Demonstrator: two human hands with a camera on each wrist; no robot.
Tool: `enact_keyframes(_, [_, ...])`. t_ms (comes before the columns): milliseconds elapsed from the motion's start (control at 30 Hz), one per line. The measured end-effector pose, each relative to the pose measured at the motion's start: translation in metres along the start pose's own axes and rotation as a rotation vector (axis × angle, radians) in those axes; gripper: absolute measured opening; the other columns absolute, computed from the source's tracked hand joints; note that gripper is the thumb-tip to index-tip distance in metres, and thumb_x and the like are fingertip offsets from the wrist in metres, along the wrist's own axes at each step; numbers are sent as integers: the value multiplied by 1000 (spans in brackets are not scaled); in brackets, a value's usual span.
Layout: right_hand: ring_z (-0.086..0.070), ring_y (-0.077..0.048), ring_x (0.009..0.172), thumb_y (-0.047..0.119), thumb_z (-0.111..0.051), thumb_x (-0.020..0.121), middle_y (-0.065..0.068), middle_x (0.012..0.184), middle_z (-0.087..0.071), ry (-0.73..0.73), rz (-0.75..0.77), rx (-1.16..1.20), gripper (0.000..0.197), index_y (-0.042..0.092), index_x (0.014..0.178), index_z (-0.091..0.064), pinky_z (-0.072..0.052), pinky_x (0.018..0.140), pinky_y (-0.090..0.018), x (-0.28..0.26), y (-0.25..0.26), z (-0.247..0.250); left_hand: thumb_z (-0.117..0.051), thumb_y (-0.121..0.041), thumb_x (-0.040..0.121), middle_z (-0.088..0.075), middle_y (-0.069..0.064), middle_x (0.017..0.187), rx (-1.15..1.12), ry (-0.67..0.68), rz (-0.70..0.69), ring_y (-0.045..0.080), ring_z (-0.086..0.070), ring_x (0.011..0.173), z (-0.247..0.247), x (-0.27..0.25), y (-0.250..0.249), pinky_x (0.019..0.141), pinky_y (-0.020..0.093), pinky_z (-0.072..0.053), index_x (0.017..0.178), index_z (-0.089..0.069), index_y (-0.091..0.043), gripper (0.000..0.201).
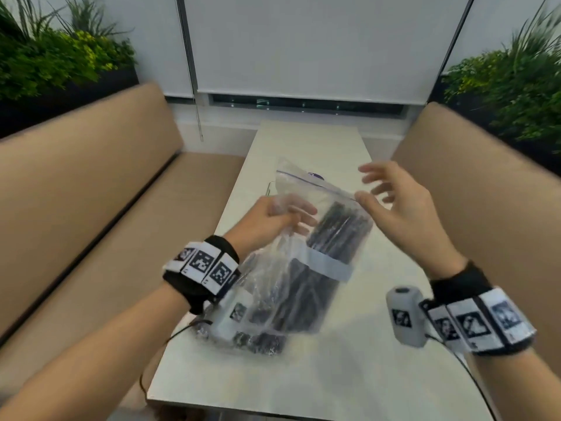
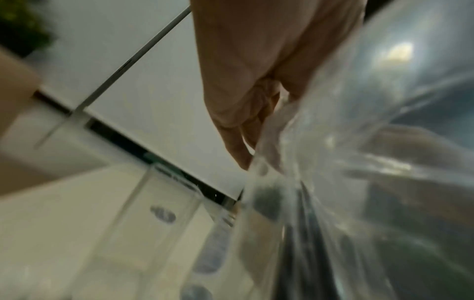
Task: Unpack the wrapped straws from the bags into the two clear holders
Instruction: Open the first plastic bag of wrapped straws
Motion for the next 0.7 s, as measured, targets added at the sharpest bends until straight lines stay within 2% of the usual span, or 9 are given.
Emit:
enact_keyframes(100, [-51, -8, 106, 39, -71, 84, 7, 120, -53, 267, 13, -82, 57, 29, 134, -47, -38, 90, -24, 12, -2, -6, -59, -13, 91, -74, 12, 97, 127, 115, -65, 16, -72, 84, 10, -4, -25, 84, 32, -55, 102, -70, -15, 16])
enact_keyframes(200, [-65, -12, 74, 22, -73, 83, 6, 92, -69, 418, -9, 2, 19, 22, 101, -68, -44, 73, -24, 12, -8, -16, -60, -21, 89, -75, 11, 103, 263, 107, -79, 12, -73, 86, 31, -11, -41, 76, 18, -53, 108, -70, -10, 24])
enact_keyframes(267, [-60, -9, 60, 13, -74, 82, 4, 82, -72, 374, -21, 46, 12, 23, 80, -67, -43, 63, -21, 13, -12, -11, -56, -13, 94, -74, 17, 103, 234, 42, -93, 14, -72, 84, 47, -18, -47, 77, 20, -54, 110, -68, -1, 23])
enact_keyframes(333, [-60, -9, 61, 9, -72, 83, -1, 86, -72, 268, 7, 0, 17, 24, 79, -65, -44, 63, -13, 13, -14, -9, -56, -17, 92, -74, 16, 103, 218, 55, -81, 19, -72, 85, 54, -30, -49, 79, 26, -56, 112, -67, -2, 27])
enact_keyframes(467, [-67, -20, 78, -1, -69, 83, -1, 89, -65, 67, 107, 88, 23, 22, 84, -67, -53, 79, -25, 10, 1, -3, -59, -63, 78, -75, 6, 108, 198, 499, 103, 25, -70, 102, 39, -55, -37, 95, 38, -53, 121, -65, -18, 62])
enact_keyframes(500, [-67, -18, 81, -4, -69, 82, -3, 89, -65, 42, 163, 106, 22, 18, 83, -69, -53, 82, -26, 6, 11, -1, -57, -73, 70, -75, 7, 108, 118, 527, 143, 24, -70, 102, 36, -58, -36, 95, 41, -53, 121, -65, -19, 75])
enact_keyframes(600, [-62, -13, 87, -2, -64, 84, -7, 94, -69, 33, 453, -1, 14, 7, 84, -75, -48, 83, -20, -21, 53, 1, -44, -72, 65, -74, 9, 107, -60, 296, 172, 22, -71, 94, 34, -47, -38, 76, 33, -57, 118, -64, -18, 79])
enact_keyframes(667, [-59, -16, 96, 9, -54, 92, -8, 102, -69, 212, 565, -100, 21, 1, 95, -73, -41, 87, -13, -48, 68, -15, -45, -69, 66, -74, 6, 96, -117, 148, 192, 18, -70, 80, 25, -40, -42, 65, 26, -57, 110, -65, -16, 72])
enact_keyframes(700, [-57, -16, 104, 16, -48, 97, -3, 109, -66, 360, 524, -78, 28, 2, 106, -71, -37, 91, -9, -58, 69, -25, -50, -64, 72, -73, 4, 90, -119, 130, 209, 16, -69, 74, 18, -38, -42, 64, 25, -58, 106, -66, -15, 62])
Point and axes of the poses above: each hand's wrist, its own x-axis towards the middle knuckle, its own z-axis out of the back of the hand, y = z × x, the point moved 3 cm from there along x, towards the middle knuckle
